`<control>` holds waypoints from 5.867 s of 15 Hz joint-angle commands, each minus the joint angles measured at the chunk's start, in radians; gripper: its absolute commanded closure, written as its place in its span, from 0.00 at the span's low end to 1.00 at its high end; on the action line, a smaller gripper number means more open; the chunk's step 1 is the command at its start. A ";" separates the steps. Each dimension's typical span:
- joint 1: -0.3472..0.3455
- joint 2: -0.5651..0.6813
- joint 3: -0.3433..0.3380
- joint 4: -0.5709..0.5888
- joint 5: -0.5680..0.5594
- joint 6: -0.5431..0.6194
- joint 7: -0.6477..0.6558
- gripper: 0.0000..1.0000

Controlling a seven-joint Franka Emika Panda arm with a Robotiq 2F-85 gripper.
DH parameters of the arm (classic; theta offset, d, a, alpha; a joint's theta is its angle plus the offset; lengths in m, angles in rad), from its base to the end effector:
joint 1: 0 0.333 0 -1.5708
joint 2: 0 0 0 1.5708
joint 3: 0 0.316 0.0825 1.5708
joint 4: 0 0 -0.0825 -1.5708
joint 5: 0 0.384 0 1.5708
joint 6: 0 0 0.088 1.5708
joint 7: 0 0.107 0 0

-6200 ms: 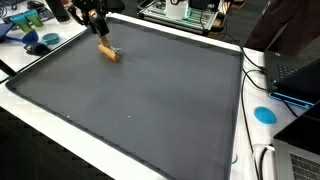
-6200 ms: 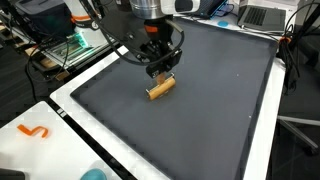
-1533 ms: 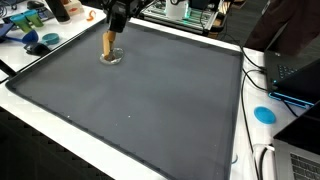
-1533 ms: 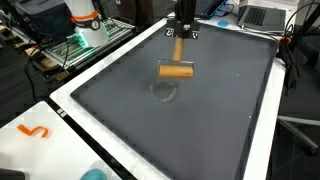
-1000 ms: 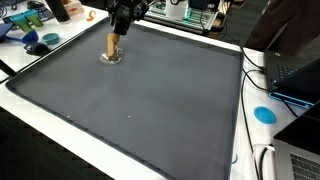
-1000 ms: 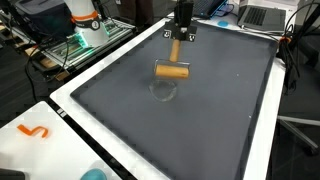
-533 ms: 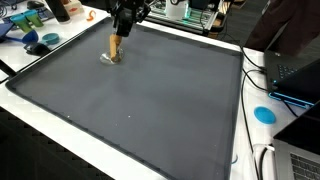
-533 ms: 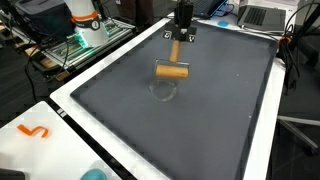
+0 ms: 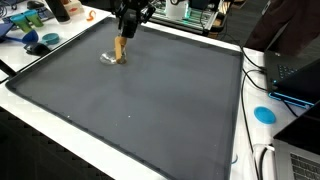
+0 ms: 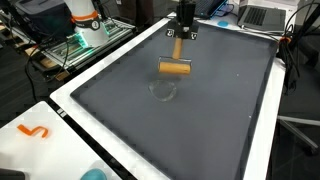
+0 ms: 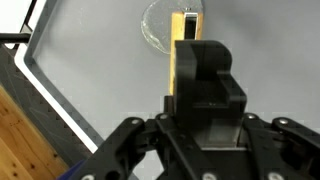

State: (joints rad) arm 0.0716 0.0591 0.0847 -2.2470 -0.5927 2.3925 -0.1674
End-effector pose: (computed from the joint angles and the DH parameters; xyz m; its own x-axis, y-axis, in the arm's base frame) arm 0.5332 0.0791 0.3493 0.7428 0.6655 -0.0724 0.6320 -0.6615 0.4038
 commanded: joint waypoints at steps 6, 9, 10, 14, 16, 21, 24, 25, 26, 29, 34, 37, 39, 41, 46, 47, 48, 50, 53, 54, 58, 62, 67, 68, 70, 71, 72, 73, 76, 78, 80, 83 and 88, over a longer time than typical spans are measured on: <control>0.023 0.002 0.007 0.045 0.015 -0.029 0.009 0.76; 0.022 0.008 0.006 0.062 0.041 -0.036 -0.007 0.76; 0.021 0.010 0.005 0.069 0.044 -0.039 -0.002 0.76; 0.012 0.014 0.001 0.089 0.124 -0.040 -0.049 0.76; 0.004 0.008 -0.002 0.095 0.171 -0.039 -0.083 0.76; -0.021 -0.004 -0.022 0.118 0.263 -0.045 -0.152 0.76; -0.045 -0.010 -0.041 0.132 0.317 -0.045 -0.197 0.76; -0.055 -0.012 -0.049 0.136 0.338 -0.043 -0.213 0.76; -0.064 -0.014 -0.055 0.140 0.367 -0.046 -0.242 0.76; -0.098 -0.017 -0.077 0.160 0.469 -0.065 -0.346 0.76; -0.164 -0.028 -0.125 0.205 0.663 -0.143 -0.582 0.76; -0.203 -0.021 -0.165 0.250 0.771 -0.228 -0.735 0.76; -0.228 -0.009 -0.191 0.288 0.823 -0.298 -0.820 0.76; -0.253 0.008 -0.218 0.326 0.860 -0.359 -0.880 0.76; -0.317 0.090 -0.265 0.443 0.974 -0.518 -1.022 0.76; -0.328 0.108 -0.270 0.464 0.984 -0.540 -1.031 0.76; -0.342 0.129 -0.273 0.487 0.998 -0.562 -1.044 0.76; -0.367 0.170 -0.275 0.531 1.021 -0.593 -1.058 0.76; -0.407 0.235 -0.267 0.598 1.063 -0.640 -1.087 0.76; -0.419 0.255 -0.263 0.619 1.075 -0.657 -1.097 0.76; -0.458 0.323 -0.249 0.692 1.099 -0.707 -1.132 0.76; -0.490 0.378 -0.238 0.760 1.101 -0.755 -1.158 0.76; -0.517 0.429 -0.224 0.819 1.092 -0.783 -1.181 0.76; -0.522 0.435 -0.221 0.825 1.092 -0.783 -1.184 0.76; -0.529 0.448 -0.217 0.838 1.090 -0.786 -1.191 0.76; -0.532 0.452 -0.215 0.844 1.089 -0.787 -1.192 0.76; -0.533 0.456 -0.213 0.847 1.088 -0.785 -1.193 0.76; -0.536 0.460 -0.211 0.849 1.088 -0.785 -1.195 0.76; -0.539 0.463 -0.204 0.851 1.087 -0.780 -1.200 0.76; -0.542 0.466 -0.200 0.853 1.089 -0.775 -1.208 0.76; -0.540 0.467 -0.197 0.851 1.087 -0.763 -1.212 0.76; -0.535 0.468 -0.196 0.845 1.081 -0.754 -1.215 0.76; -0.523 0.459 -0.195 0.827 1.065 -0.734 -1.215 0.76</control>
State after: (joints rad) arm -0.4441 0.5216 -0.1215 -1.4162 0.4823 1.6463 -1.3679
